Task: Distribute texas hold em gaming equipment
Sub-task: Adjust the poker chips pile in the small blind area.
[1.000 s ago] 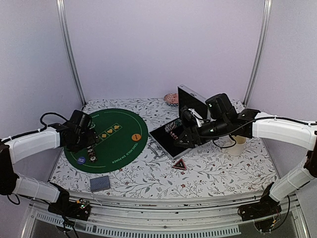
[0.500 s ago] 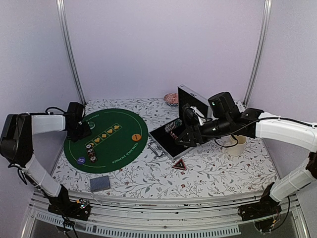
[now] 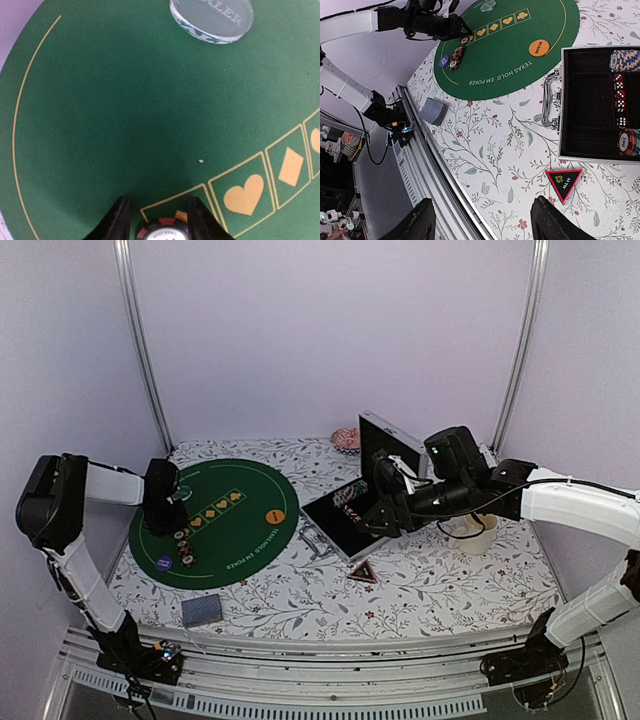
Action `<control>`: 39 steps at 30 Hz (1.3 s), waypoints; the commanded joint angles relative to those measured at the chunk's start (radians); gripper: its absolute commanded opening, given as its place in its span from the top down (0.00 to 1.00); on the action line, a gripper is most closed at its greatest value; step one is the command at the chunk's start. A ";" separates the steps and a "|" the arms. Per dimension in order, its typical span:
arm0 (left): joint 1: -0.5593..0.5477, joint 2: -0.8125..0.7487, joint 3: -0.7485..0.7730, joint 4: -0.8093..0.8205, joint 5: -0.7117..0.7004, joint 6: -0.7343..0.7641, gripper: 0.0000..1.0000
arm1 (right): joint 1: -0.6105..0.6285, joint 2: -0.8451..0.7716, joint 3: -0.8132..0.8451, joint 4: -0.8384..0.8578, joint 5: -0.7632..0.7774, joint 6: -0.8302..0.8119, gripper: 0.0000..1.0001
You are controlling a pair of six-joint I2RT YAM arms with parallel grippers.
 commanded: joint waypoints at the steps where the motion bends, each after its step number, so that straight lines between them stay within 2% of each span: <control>1: -0.003 -0.013 -0.068 0.020 0.076 -0.009 0.61 | -0.007 -0.019 -0.009 -0.007 0.008 -0.001 0.33; 17: -0.123 -0.147 -0.243 -0.008 0.104 -0.073 0.69 | -0.007 -0.029 -0.019 -0.004 0.008 -0.003 0.33; 28: -0.196 -0.237 -0.329 -0.052 0.101 -0.105 0.69 | -0.006 -0.031 -0.020 -0.004 0.006 -0.001 0.33; 39: -0.198 -0.309 -0.341 -0.095 0.047 -0.101 0.68 | -0.006 -0.035 -0.024 -0.004 0.000 0.004 0.33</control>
